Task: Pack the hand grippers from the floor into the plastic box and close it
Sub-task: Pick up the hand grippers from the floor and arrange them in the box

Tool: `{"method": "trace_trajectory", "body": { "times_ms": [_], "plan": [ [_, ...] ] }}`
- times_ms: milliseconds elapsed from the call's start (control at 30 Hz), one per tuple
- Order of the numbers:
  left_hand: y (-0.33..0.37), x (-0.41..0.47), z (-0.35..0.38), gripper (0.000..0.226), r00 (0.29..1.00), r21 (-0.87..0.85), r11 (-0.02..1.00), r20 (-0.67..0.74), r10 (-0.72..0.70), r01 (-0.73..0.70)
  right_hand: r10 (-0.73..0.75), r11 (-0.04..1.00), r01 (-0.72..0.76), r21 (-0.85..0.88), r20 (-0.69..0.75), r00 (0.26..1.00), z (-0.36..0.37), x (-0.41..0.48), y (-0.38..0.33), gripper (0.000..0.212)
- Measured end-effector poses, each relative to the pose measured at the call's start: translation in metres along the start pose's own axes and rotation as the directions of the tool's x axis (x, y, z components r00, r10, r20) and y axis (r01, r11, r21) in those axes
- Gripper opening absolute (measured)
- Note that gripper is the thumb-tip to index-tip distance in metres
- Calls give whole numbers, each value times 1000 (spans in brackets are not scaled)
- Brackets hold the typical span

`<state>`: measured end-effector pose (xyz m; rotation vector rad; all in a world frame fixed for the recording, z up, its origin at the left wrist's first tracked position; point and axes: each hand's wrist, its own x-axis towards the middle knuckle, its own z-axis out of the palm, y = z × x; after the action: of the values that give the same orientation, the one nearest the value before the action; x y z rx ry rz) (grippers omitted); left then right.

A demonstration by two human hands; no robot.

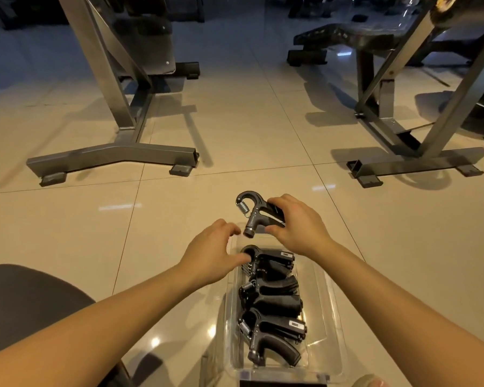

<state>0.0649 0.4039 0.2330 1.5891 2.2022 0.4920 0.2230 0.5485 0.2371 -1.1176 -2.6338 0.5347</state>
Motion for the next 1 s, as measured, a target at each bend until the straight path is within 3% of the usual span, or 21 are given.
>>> {"method": "trace_trajectory", "body": {
  "times_ms": [100,200,400,667,1000],
  "plan": [
    [-12,-5,24,104,950,269,954,308,48,-136,29,997,-21,-76,108,994,20,-1,18,58],
    [-27,-9,37,125,894,402,883,445,43,-242,55,988,-27,-152,186,981,47,-5,30,54],
    [-44,-12,45,133,890,414,861,446,92,-296,90,981,-38,-191,272,958,89,-5,49,48],
    [-50,-11,49,132,894,392,877,440,86,-277,77,980,-1,-200,371,926,113,8,54,58],
    [-50,-8,52,131,904,381,886,417,91,-265,164,975,-90,-203,385,908,110,-2,71,60]
  ]
}}
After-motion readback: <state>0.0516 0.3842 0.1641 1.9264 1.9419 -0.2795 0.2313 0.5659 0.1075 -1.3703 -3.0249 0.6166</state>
